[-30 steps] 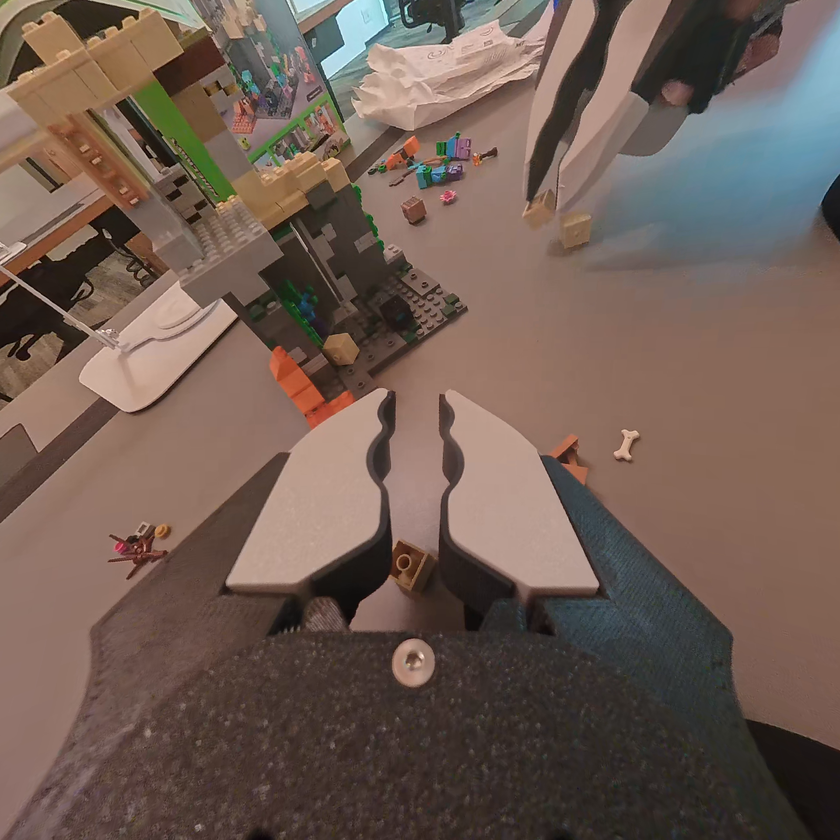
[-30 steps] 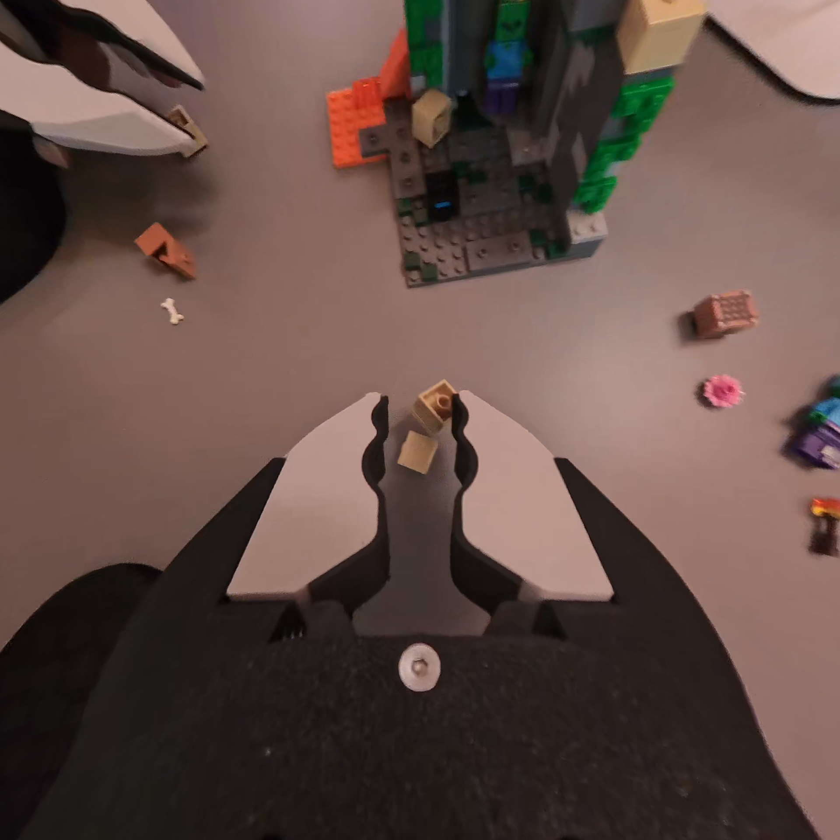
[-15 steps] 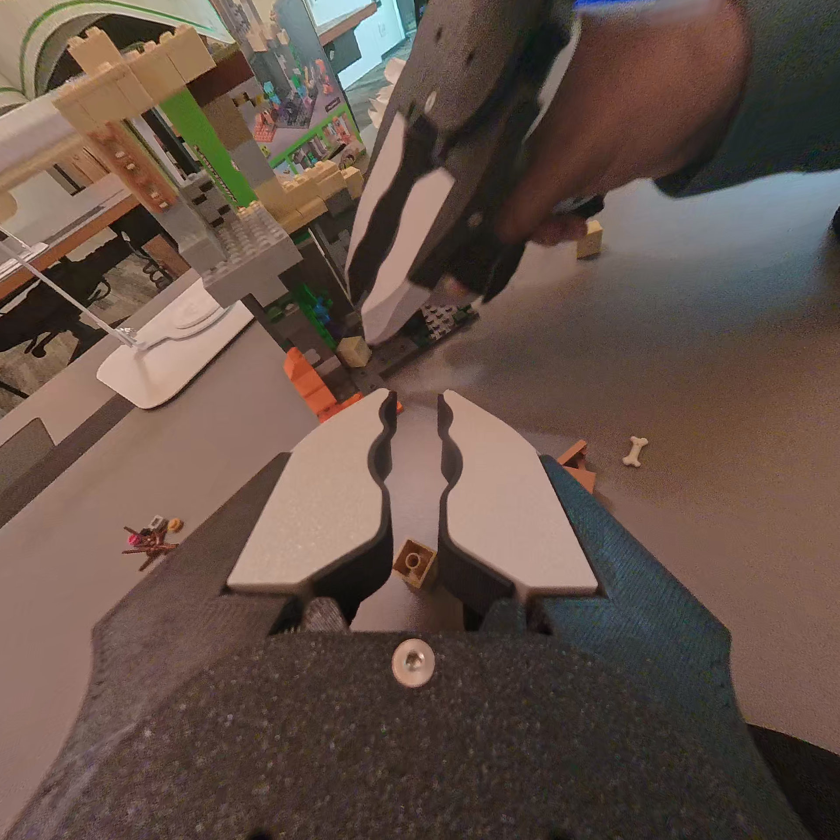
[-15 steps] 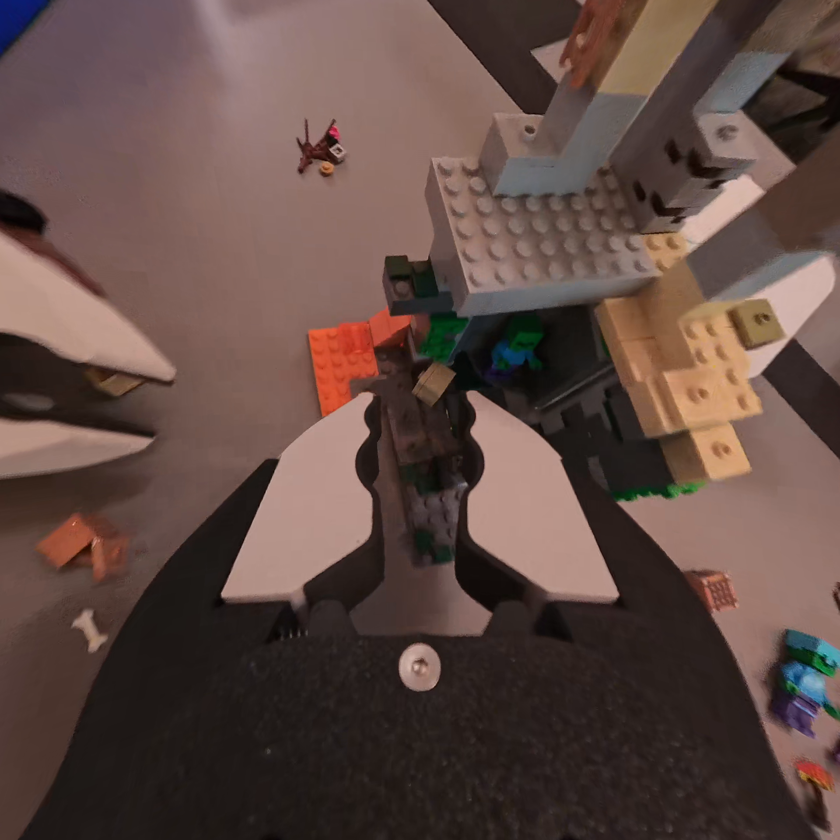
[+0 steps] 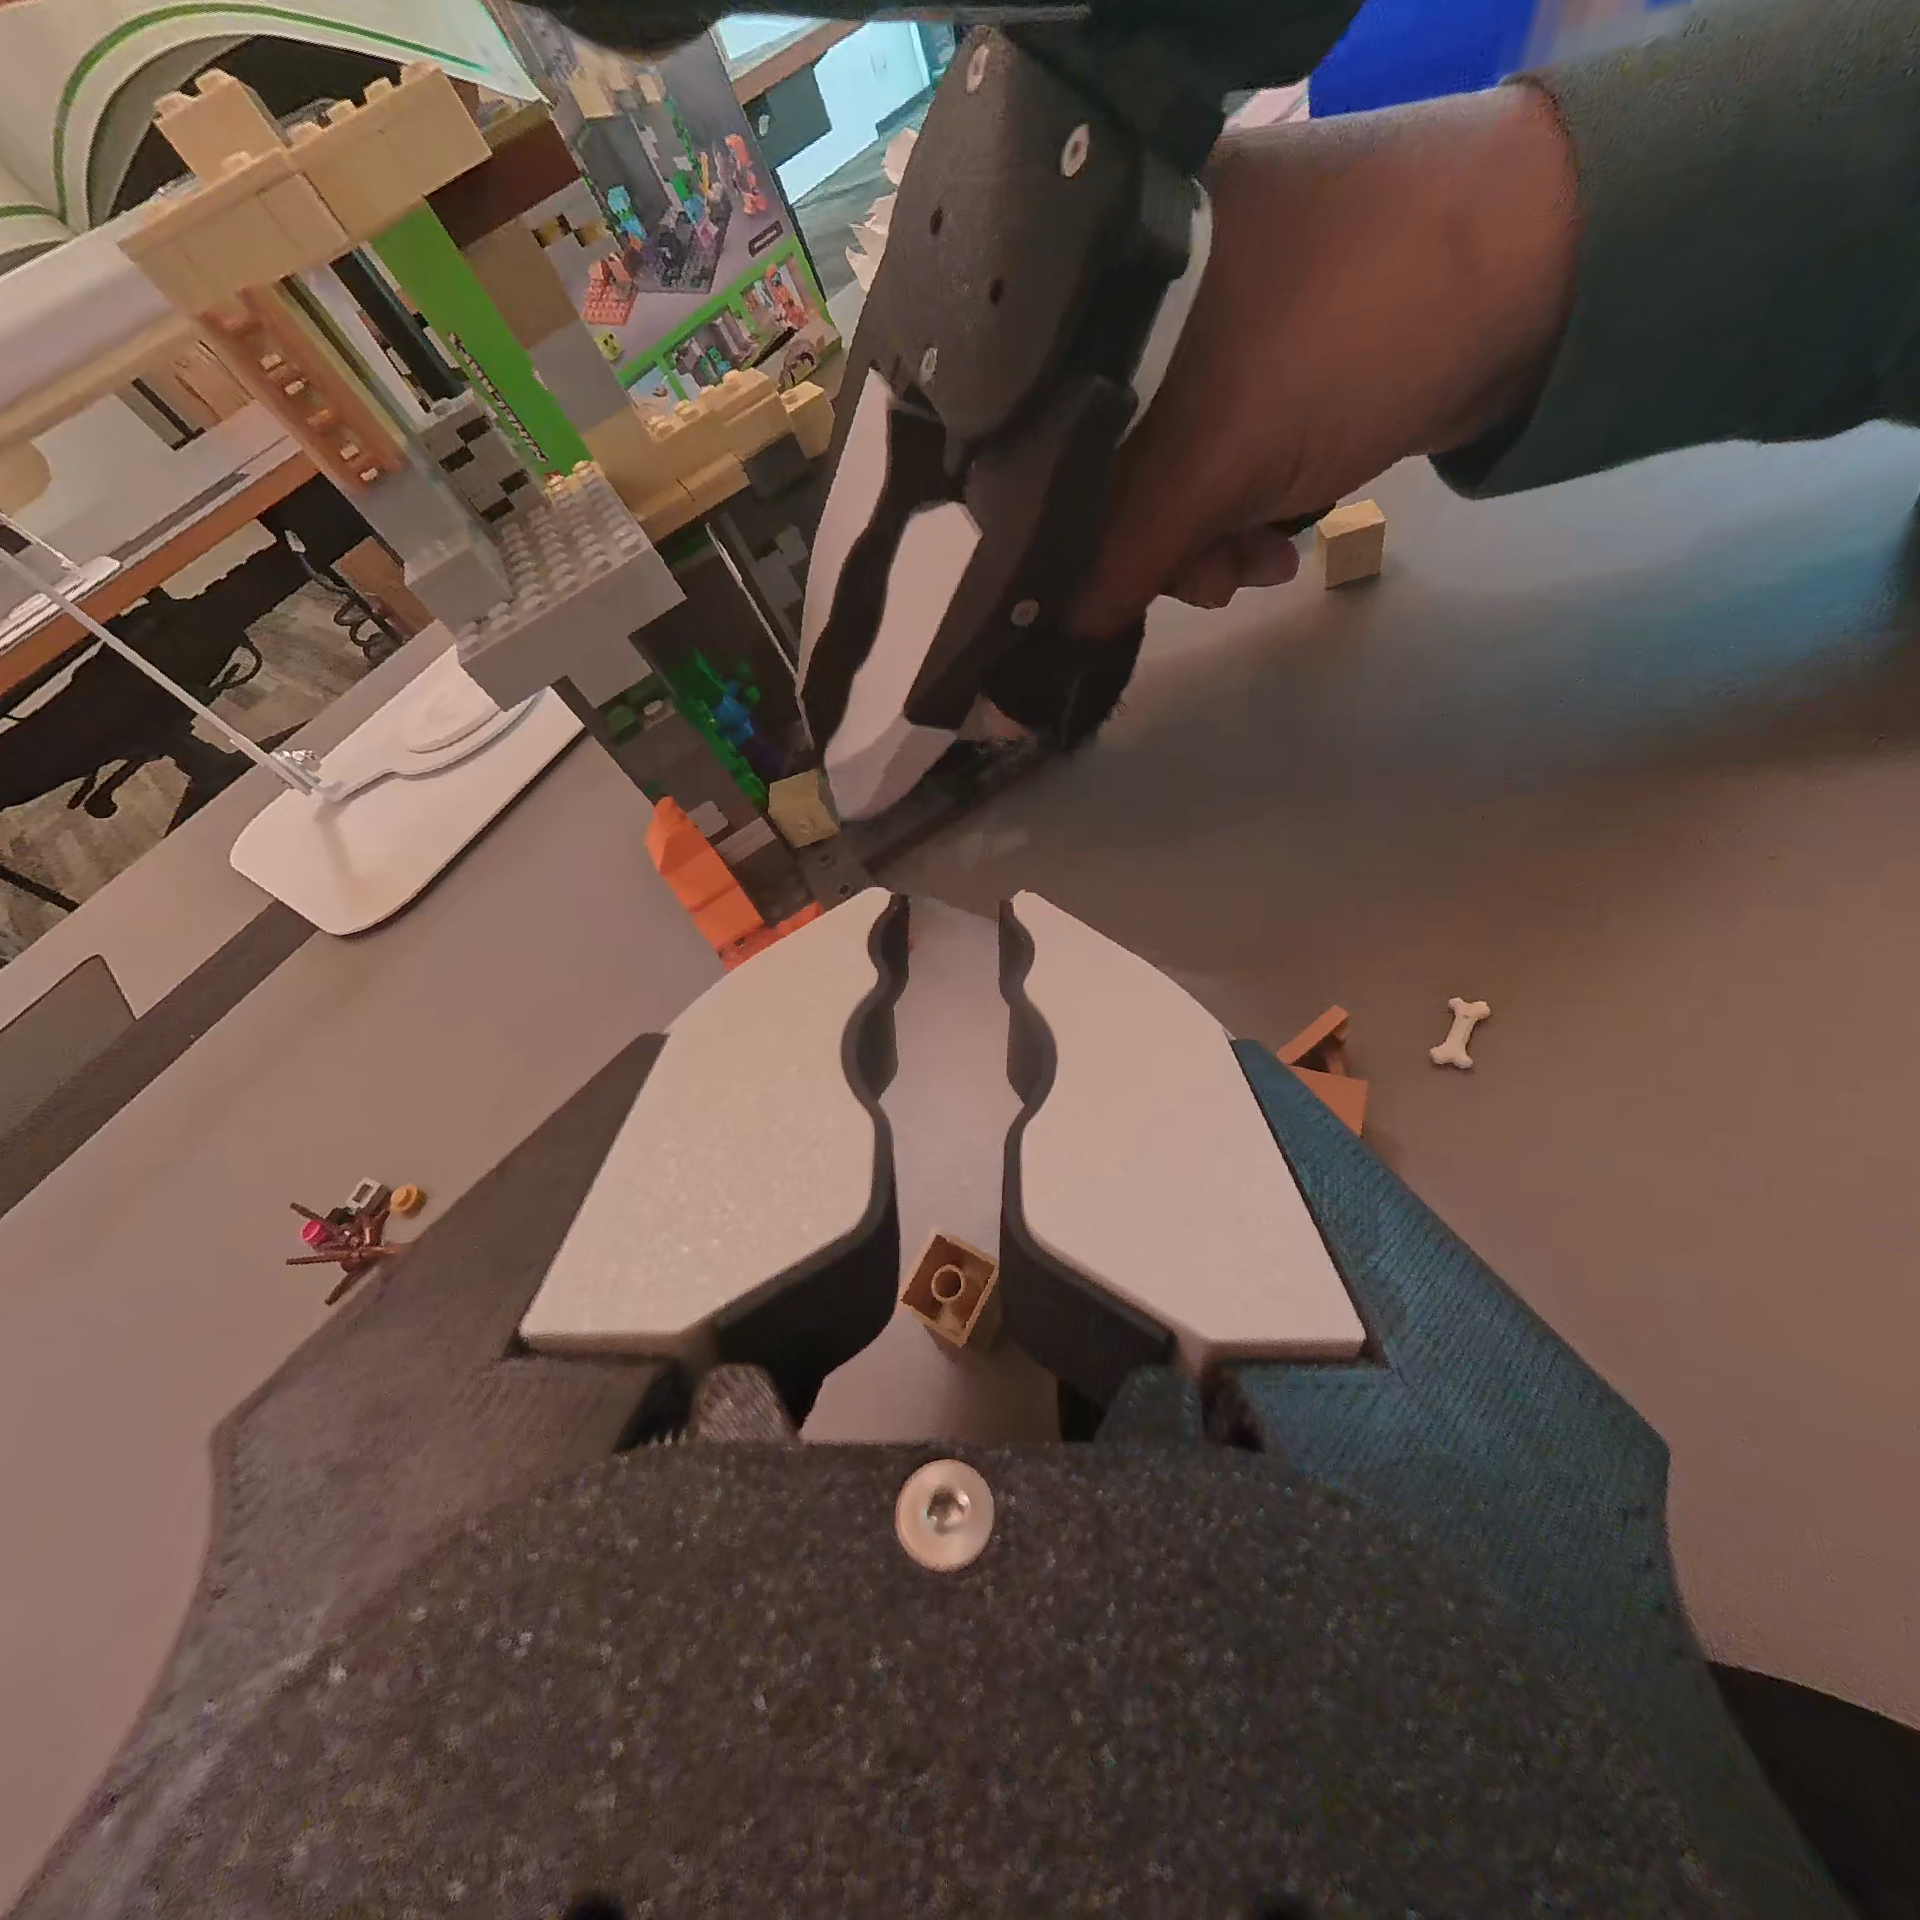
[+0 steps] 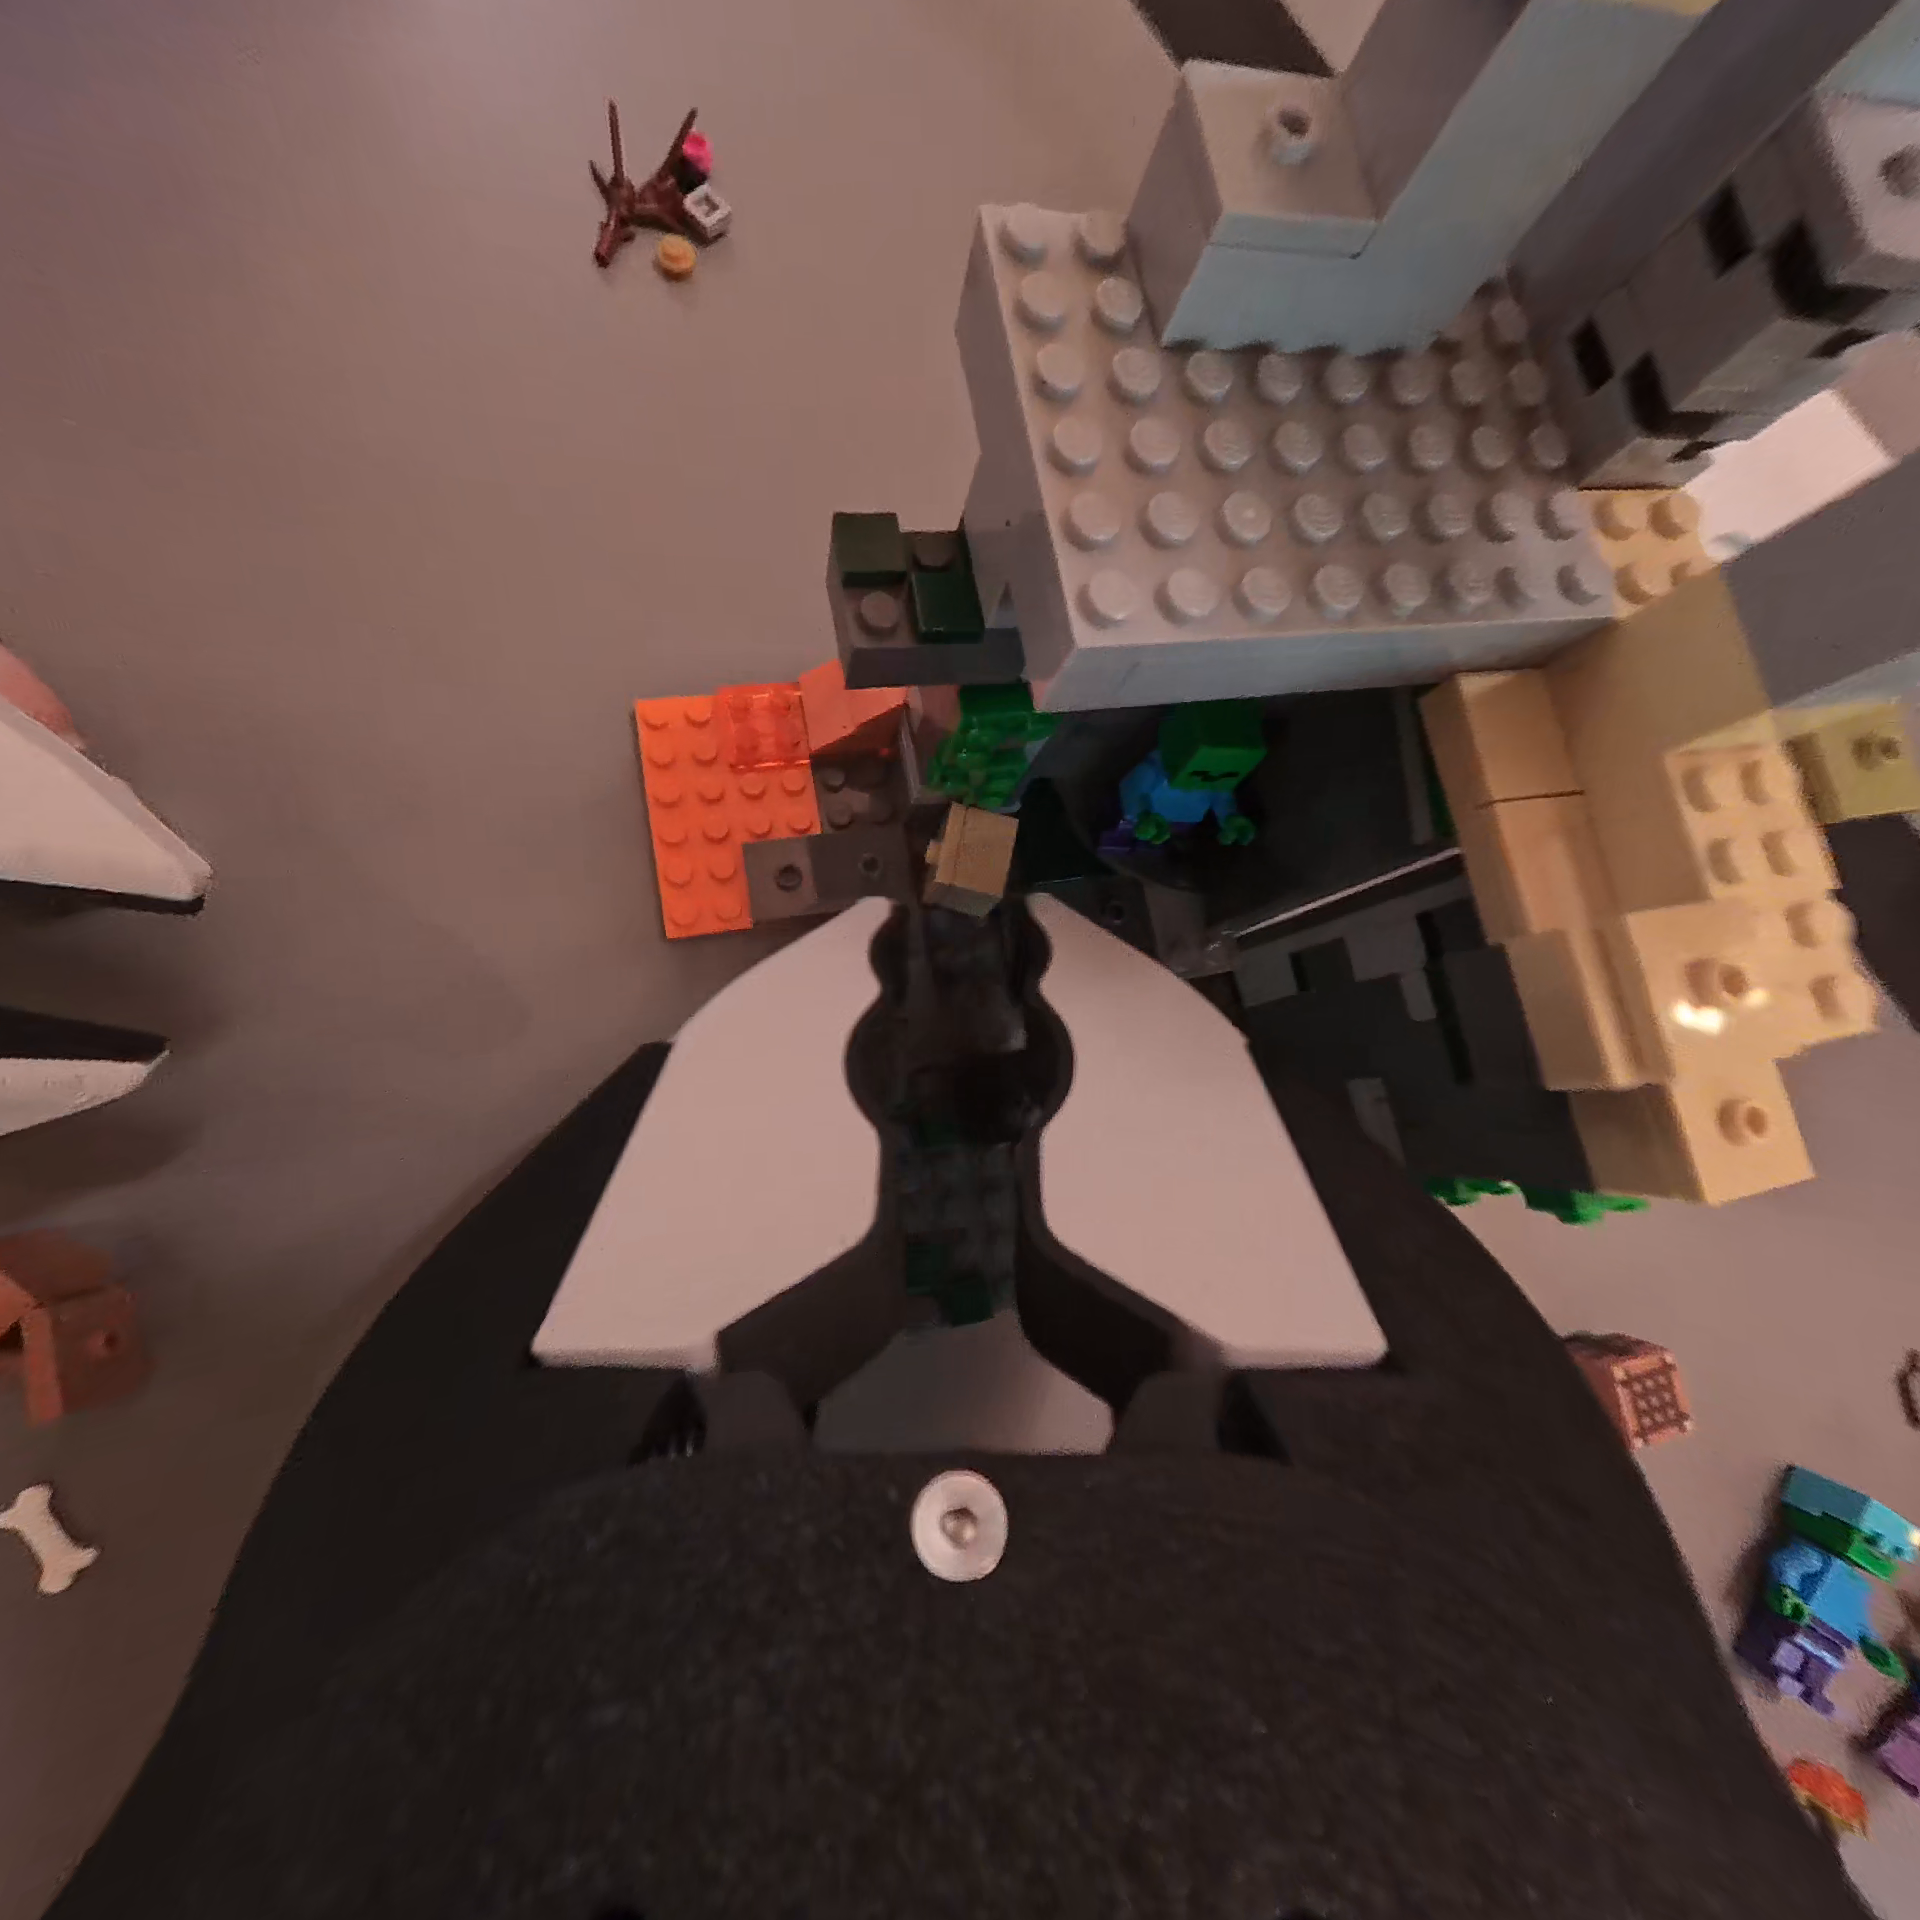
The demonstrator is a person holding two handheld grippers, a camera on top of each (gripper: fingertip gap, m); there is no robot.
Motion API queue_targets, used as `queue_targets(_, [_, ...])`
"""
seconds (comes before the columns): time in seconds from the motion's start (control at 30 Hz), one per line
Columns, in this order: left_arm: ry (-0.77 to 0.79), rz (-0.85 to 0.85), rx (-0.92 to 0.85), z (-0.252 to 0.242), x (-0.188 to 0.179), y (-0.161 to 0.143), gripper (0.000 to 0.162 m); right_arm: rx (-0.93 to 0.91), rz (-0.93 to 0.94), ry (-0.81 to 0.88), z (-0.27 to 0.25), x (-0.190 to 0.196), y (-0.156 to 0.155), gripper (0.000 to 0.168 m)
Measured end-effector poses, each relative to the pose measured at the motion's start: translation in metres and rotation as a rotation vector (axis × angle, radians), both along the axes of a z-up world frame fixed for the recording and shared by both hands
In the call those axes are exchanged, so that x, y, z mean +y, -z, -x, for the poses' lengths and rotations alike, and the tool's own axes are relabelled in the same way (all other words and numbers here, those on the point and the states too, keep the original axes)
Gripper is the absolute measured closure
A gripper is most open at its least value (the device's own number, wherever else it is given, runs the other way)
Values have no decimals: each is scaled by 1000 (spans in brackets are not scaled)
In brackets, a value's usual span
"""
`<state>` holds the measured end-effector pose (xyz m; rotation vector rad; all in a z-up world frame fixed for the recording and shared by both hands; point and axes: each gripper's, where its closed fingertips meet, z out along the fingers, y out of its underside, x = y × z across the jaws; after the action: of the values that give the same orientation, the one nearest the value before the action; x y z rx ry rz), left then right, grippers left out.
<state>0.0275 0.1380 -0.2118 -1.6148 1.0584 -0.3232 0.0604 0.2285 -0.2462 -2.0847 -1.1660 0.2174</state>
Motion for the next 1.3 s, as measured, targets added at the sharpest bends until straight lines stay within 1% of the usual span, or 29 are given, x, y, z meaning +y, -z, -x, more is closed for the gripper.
queue_targets(0.03, [-1,1,0,0,0,0,146,-9,11,2,1,1,2,141])
queue_targets(0.07, [-2,1,1,0,0,0,146,-15,13,5,3,2,2,138])
queue_targets(0.17, [-3,-1,0,1,0,0,146,-51,33,15,6,8,9,138])
queue_targets(0.23, [-6,-1,-1,1,0,0,146,-57,37,18,7,12,10,151])
queue_targets(0.33, [-8,-1,-5,2,0,-1,146,-29,23,-5,6,9,4,154])
queue_targets(0.4, [-7,-2,-8,2,0,-1,146,26,-8,-31,3,0,-8,155])
queue_targets(0.43, [-5,-3,-10,2,0,-2,146,62,-12,-45,2,-7,-15,155])
queue_targets(0.5, [5,-11,-15,1,-1,-3,145,184,58,-96,2,-33,-28,155])
queue_targets(0.57, [26,-32,-31,-2,-5,-8,142,357,191,-162,5,-66,-43,155])
queue_targets(0.63, [80,-75,-59,-9,-13,-17,139,545,333,-214,6,-97,-60,155])
queue_targets(0.7, [143,-141,-85,-16,-25,-27,135,727,453,-235,3,-119,-76,155])
queue_targets(0.77, [185,-227,-115,-23,-37,-42,134,889,546,-237,2,-133,-89,155])
queue_targets(0.87, [204,-332,-133,-30,-50,-57,134,1121,669,-228,4,-147,-104,155])
queue_targets(1.0, [209,-399,-183,-34,-60,-73,139,1363,839,-222,13,-159,-115,155])
queue_targets(1.07, [207,-410,-190,-33,-62,-76,142,1452,899,-230,15,-161,-120,155])
queue_targets(1.13, [210,-406,-197,-31,-63,-77,143,1482,925,-245,15,-162,-121,155])
queue_targets(1.23, [212,-390,-186,-32,-62,-76,145,1451,912,-263,15,-161,-119,154])
queue_targets(1.3, [205,-372,-161,-32,-60,-71,145,1387,852,-249,12,-158,-113,153])
